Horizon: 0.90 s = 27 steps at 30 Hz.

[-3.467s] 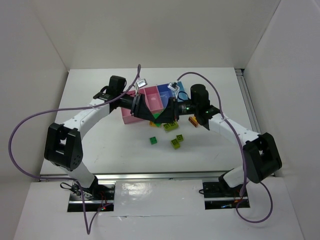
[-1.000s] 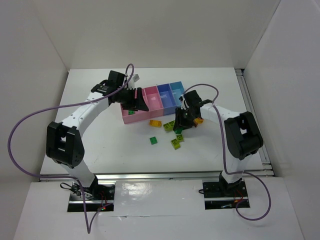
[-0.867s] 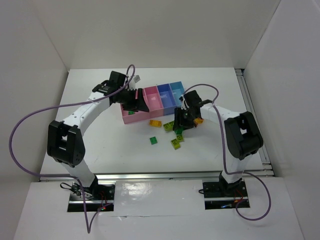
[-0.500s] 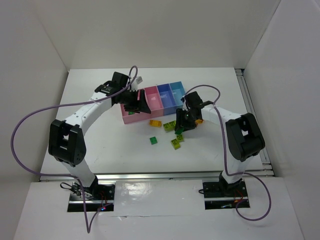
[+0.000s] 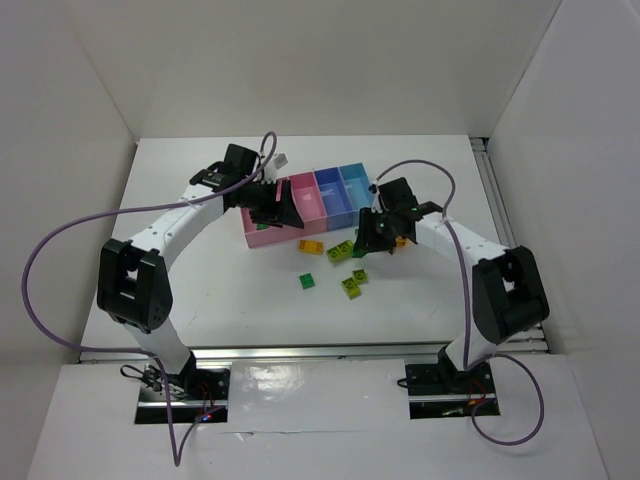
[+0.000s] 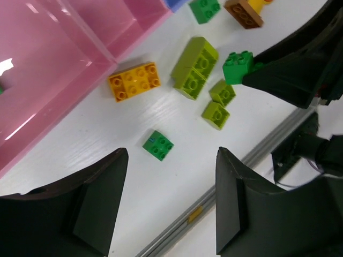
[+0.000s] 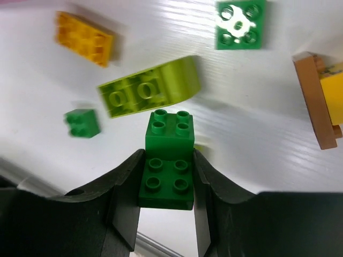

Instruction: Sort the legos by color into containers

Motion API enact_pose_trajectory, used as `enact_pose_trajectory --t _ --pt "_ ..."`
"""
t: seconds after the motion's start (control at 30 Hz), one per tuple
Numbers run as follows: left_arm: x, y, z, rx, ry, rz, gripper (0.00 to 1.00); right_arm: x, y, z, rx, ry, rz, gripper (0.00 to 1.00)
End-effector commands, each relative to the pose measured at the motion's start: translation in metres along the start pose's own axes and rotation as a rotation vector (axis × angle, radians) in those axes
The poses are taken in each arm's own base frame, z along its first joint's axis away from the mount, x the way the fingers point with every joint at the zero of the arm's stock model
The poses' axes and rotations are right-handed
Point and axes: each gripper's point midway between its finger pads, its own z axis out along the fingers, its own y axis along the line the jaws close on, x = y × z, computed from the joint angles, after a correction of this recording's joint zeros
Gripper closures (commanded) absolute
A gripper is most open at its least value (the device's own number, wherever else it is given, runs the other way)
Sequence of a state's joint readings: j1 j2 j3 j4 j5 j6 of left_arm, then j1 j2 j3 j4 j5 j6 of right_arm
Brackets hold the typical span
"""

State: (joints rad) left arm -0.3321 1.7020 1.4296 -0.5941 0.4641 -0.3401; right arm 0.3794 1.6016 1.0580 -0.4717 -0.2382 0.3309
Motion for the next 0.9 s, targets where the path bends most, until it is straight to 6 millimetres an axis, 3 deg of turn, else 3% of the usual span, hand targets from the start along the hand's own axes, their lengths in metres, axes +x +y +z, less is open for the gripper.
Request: enact_pose_trajectory --t 0.0,0.13,0.17,0.4,0.57,0.73,0.87 --pt "-0.007 -0.033 -0.007 0.167 -0.004 0.085 0.30 -0.026 0.030 -0.043 -0.180 -0.136 -0.089 0.90" --pt "0.003 -0.087 -0.024 0.544 0.041 0.176 0.28 -0.023 0.067 -0.084 -0.552 -0.174 -0.172 0.89" --pt "0.006 -0.093 -0.028 0.599 0.049 0.185 0.28 -0.025 0.084 -0.101 -0.679 -0.191 -0.225 0.89" --pt "0.023 -0.120 -0.035 0.826 0.107 0.227 0.23 -0.016 0.114 -0.141 -0.940 -0.151 -0.326 0.89" --pt "0.030 -0.122 -0.032 0.891 0.145 0.234 0.20 -0.015 0.122 -0.155 -1.026 -0.115 -0.377 0.87" --pt "0.037 -0.128 -0.020 0.891 0.181 0.238 0.20 -0.007 0.125 -0.151 -1.045 -0.055 -0.384 0.87" --pt "0.036 -0.139 -0.023 0.915 0.183 0.270 0.20 -0.004 0.125 -0.146 -1.041 -0.042 -0.385 0.87"
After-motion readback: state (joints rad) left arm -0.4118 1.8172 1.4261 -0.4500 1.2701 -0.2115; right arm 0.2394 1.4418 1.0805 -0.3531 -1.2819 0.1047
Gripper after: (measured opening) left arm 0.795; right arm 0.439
